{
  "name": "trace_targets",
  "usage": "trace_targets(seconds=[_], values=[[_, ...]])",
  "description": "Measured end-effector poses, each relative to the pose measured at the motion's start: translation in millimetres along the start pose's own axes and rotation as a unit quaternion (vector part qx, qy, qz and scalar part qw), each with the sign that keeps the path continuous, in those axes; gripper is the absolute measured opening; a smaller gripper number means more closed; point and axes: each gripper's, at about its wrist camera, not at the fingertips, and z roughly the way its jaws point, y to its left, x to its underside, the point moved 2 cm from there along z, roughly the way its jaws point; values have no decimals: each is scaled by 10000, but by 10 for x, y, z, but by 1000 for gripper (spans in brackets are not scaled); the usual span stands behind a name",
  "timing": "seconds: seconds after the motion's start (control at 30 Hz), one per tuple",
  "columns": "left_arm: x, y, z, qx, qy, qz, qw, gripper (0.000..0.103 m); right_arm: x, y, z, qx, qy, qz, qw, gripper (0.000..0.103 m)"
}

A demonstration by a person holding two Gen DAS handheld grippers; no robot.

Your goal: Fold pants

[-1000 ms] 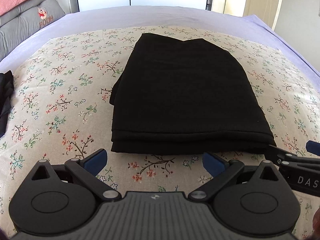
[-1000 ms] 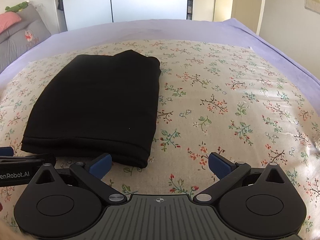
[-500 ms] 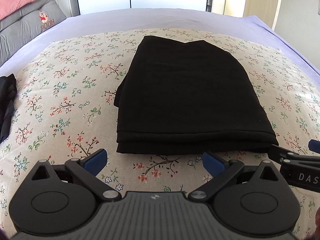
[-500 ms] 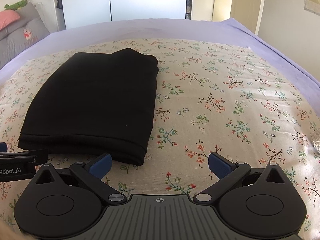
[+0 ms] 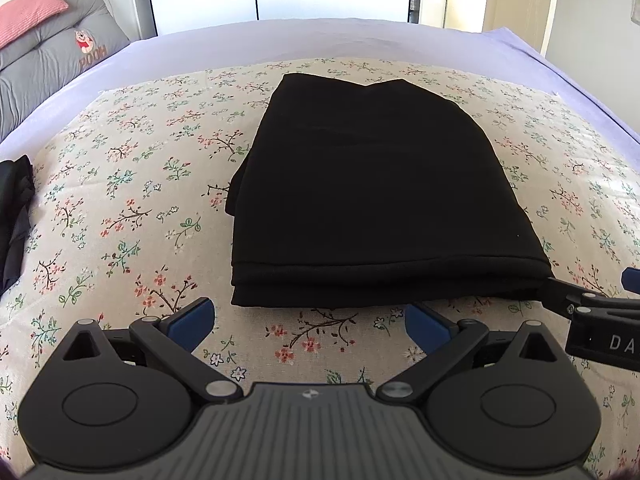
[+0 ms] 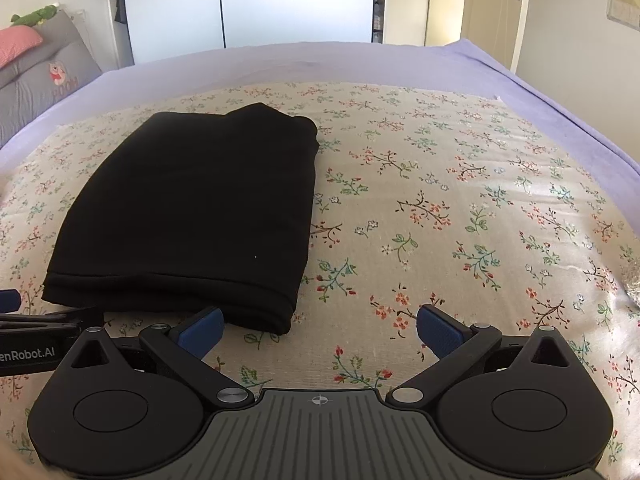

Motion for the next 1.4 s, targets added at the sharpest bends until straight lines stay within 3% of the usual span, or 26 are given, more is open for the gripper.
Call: trace_targets(seconds=[1.4], values=[[4,-5,21,-111,12,68,9999,103,-5,7,2,-3,-28,33,10000,103]])
